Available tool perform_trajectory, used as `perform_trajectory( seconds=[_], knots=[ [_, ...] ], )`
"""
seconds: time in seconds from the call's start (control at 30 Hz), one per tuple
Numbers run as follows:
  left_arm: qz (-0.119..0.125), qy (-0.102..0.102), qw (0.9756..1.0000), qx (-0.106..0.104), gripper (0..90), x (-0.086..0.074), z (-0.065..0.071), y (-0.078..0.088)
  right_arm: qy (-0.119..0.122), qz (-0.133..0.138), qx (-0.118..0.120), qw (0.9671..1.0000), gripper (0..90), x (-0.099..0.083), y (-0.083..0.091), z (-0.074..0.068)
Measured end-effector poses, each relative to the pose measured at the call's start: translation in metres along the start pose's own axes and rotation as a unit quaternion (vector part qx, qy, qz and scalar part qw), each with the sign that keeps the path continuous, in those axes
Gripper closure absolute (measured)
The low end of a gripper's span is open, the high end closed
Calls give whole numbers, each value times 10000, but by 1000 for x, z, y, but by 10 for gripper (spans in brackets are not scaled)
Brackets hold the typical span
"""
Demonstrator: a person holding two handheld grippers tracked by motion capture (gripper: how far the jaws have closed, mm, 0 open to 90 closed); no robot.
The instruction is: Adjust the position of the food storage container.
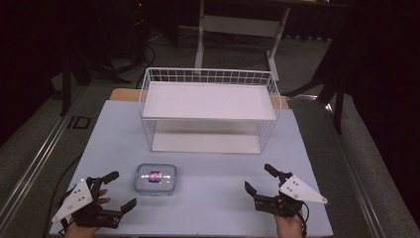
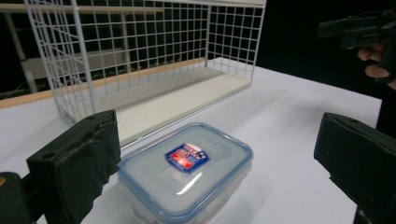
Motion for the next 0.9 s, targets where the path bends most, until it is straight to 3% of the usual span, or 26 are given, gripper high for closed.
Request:
perform_trajectory(
  seconds=[0.37,0.47,0.53,0.6,0.73,0.8,0.9],
  knots=[
    [-10,-45,9998,-180,15,9,9,1,73,104,51,9999,156,3,1,-5],
    [-222,237,9994,-136,16,14,8,1,39,126,34,9999,150,4,2,-4],
    [-380,196,9991,13,16,18,6,1,19,145,30,9999,147,4,2,-4],
    [-394,128,9991,14,15,24,3,2,-9,149,36,9999,144,4,3,-5],
    [-439,338,9985,-29,16,31,-10,2,37,152,24,9999,145,6,3,-6],
    [-521,223,9984,39,16,32,-17,3,9,155,29,9999,145,6,3,-6],
    [-661,217,9975,141,25,32,-29,3,-4,145,33,9999,145,6,4,-6]
  ],
)
Point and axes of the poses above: each handheld gripper's, and its own axes: y roughly backward along the jaws, x roughly out of its top, z roughly to its right, the point moved 5 cm from there along -y, roughly forward along the jaws, and after that the axes turned 10 degrees about z, right-handed, at the moved point
